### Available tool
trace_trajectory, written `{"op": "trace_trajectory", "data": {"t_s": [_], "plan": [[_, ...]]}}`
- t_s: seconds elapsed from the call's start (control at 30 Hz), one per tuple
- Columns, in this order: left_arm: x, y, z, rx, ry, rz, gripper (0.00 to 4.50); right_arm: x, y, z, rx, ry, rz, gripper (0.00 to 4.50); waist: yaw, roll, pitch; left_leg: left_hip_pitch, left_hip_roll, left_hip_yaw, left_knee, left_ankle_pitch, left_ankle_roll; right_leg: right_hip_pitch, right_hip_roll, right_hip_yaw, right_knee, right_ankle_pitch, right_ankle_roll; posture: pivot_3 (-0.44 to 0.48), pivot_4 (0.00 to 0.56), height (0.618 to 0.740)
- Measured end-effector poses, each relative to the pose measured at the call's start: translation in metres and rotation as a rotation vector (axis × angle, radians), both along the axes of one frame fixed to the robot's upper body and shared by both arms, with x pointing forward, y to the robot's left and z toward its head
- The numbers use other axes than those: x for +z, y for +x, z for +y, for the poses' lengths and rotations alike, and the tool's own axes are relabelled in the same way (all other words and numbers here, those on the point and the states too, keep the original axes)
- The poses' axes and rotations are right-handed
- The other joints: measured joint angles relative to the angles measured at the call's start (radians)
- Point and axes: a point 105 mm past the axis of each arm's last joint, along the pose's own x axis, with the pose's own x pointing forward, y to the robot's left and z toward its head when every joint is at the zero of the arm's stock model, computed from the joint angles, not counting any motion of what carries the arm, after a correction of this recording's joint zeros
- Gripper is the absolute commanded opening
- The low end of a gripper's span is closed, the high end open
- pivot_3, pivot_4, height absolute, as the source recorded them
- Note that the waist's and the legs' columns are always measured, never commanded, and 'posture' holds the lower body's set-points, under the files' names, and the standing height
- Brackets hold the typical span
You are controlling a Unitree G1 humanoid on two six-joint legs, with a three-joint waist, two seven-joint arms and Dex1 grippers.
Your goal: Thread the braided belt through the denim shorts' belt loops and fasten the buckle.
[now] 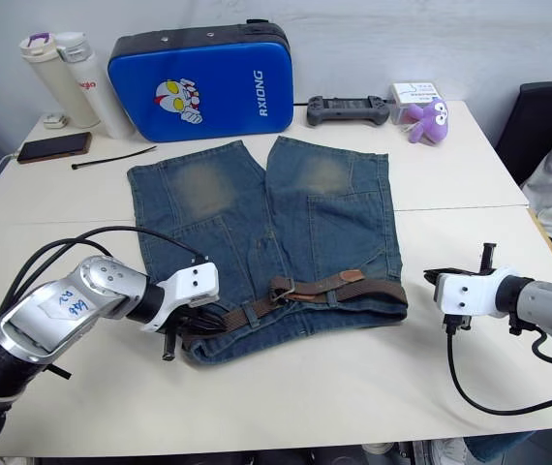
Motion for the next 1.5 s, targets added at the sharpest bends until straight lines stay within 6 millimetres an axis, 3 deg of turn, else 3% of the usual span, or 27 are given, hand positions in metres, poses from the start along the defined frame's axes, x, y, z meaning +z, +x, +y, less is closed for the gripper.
{"op": "trace_trajectory", "data": {"t_s": [0.1,0.2,0.3,0.4,0.73,1.13,1.23,1.33,1.5], "plan": [[-0.001,0.000,0.000,0.004,-0.005,-0.001,0.00,0.003,0.003,0.022,0.020,0.121,-0.008,0.04,-0.002,0.002,0.000,0.005,0.000,0.000,-0.001,0.000,0.000,0.005,0.000,0.000,0.000,0.000,0.000,0.000,0.150,0.740],[-0.002,0.001,-0.004,0.007,-0.019,-0.002,0.00,0.022,0.001,0.056,0.106,0.205,0.006,0.04,0.003,0.005,0.001,0.011,0.000,-0.001,-0.002,-0.001,0.002,0.011,0.000,0.000,-0.003,0.000,0.000,0.000,0.150,0.740],[-0.002,0.002,-0.008,0.003,-0.030,-0.005,0.00,0.029,-0.001,0.078,0.144,0.241,0.053,0.93,0.008,0.005,0.001,0.011,0.000,-0.001,-0.002,-0.002,0.002,0.012,-0.001,-0.001,-0.005,0.000,0.000,0.000,0.150,0.740],[-0.002,0.003,-0.012,-0.003,-0.038,-0.008,0.00,0.016,-0.003,0.094,0.156,0.234,0.125,2.34,0.023,0.005,0.001,0.010,0.000,-0.001,-0.002,-0.002,0.002,0.012,-0.001,-0.001,-0.006,0.000,0.000,0.000,0.150,0.740],[-0.002,0.004,-0.014,-0.004,-0.041,-0.007,0.00,-0.014,0.002,0.099,0.146,0.095,0.166,2.34,0.028,0.005,0.001,0.010,-0.001,-0.001,-0.002,-0.002,0.002,0.012,-0.001,-0.001,-0.007,0.000,0.000,0.000,0.150,0.740],[-0.002,0.004,-0.015,0.003,-0.039,-0.003,0.00,-0.020,0.015,0.104,0.131,0.094,0.117,2.34,0.028,0.005,0.001,0.010,-0.001,-0.001,-0.002,-0.002,0.002,0.012,-0.001,-0.001,-0.007,0.000,0.000,0.000,0.150,0.740],[-0.002,0.004,-0.014,0.006,-0.038,-0.002,0.00,-0.022,0.015,0.108,0.136,0.105,0.118,1.56,0.027,0.005,0.001,0.010,-0.001,-0.002,-0.002,-0.002,0.002,0.012,-0.001,-0.001,-0.007,0.000,0.000,0.000,0.150,0.740],[-0.002,0.004,-0.014,0.007,-0.039,-0.003,0.00,-0.024,0.014,0.109,0.147,0.102,0.119,0.18,0.027,0.005,0.001,0.010,-0.001,-0.001,-0.002,-0.002,0.002,0.012,-0.001,-0.001,-0.006,0.000,0.000,0.000,0.150,0.740],[-0.002,0.004,-0.014,0.004,-0.042,-0.006,0.00,-0.011,0.004,0.100,0.197,0.071,0.015,0.08,0.029,0.005,0.001,0.009,-0.001,-0.002,-0.002,-0.002,0.002,0.012,-0.001,-0.001,-0.007,-0.001,0.000,0.000,0.150,0.740]]}}
